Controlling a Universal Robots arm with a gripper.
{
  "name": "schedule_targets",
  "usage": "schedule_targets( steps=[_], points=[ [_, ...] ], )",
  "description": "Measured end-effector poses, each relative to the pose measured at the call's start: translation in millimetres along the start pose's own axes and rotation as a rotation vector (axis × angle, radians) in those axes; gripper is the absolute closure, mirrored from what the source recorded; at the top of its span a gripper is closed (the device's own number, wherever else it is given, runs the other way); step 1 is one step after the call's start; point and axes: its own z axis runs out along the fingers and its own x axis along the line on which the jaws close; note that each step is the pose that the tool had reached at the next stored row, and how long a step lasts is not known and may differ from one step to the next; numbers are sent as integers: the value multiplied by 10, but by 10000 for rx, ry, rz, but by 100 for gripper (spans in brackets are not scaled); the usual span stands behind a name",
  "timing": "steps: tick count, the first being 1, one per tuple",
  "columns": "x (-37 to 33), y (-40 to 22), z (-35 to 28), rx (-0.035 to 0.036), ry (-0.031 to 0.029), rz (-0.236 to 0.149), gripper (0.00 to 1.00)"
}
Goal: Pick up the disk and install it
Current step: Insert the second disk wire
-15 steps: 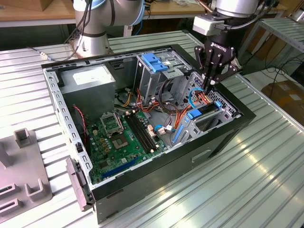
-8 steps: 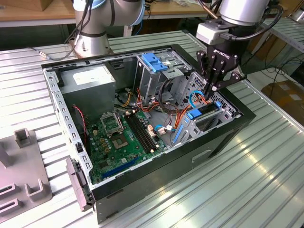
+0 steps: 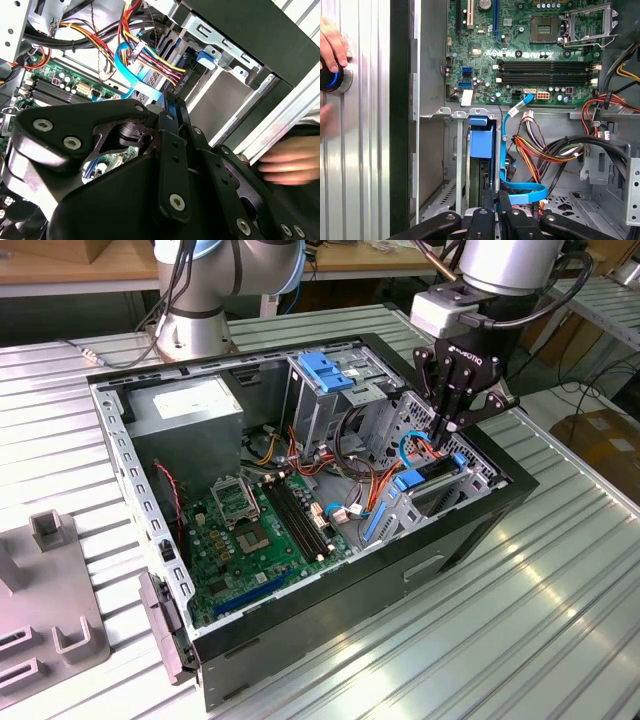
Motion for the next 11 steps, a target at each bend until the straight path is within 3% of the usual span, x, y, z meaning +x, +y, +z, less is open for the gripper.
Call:
schedule_targets(
  steps=[11],
  points=[
    [0, 0, 2, 31, 0, -14, 84]
  ],
)
